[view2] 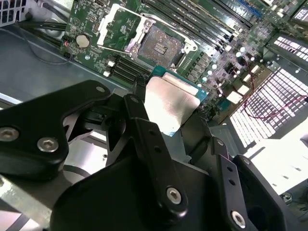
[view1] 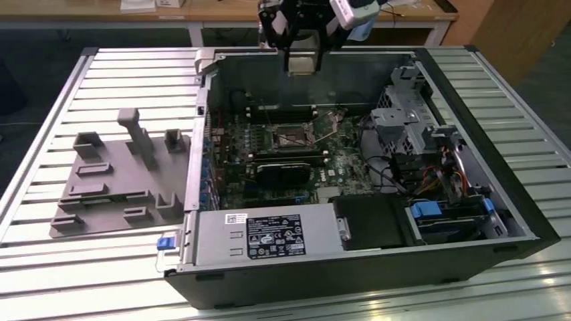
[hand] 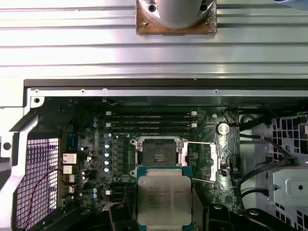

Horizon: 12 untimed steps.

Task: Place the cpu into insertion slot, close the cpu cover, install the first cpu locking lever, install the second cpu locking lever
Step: 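Place the cpu into insertion slot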

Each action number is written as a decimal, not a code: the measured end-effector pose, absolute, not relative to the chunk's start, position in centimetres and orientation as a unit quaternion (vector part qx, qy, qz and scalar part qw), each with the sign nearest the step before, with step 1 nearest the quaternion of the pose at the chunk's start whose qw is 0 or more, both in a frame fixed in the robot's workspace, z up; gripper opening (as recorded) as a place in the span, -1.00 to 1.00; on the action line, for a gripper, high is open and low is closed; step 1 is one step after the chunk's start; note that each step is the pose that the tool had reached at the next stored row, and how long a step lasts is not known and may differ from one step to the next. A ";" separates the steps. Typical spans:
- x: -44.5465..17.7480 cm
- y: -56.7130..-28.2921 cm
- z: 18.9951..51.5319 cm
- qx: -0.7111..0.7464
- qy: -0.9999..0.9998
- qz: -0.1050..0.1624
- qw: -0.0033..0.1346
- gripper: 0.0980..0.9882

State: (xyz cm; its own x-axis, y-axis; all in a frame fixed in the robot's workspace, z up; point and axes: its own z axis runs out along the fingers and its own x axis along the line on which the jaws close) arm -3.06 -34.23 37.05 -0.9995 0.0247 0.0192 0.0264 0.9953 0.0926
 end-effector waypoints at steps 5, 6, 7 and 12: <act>-3.1 -34.2 36.2 -0.013 -0.999 -0.047 0.009 -0.01; -3.1 -34.2 36.0 -0.013 -0.999 -0.047 0.009 -0.01; -3.1 -34.2 35.8 -0.013 -0.999 -0.047 0.009 -0.01; -3.1 -34.2 34.9 -0.013 -0.999 -0.047 0.009 -0.01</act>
State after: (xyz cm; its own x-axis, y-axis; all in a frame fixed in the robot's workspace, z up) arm -3.06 -34.23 34.90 -0.9995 0.0246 0.0184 0.0263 0.9952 0.0938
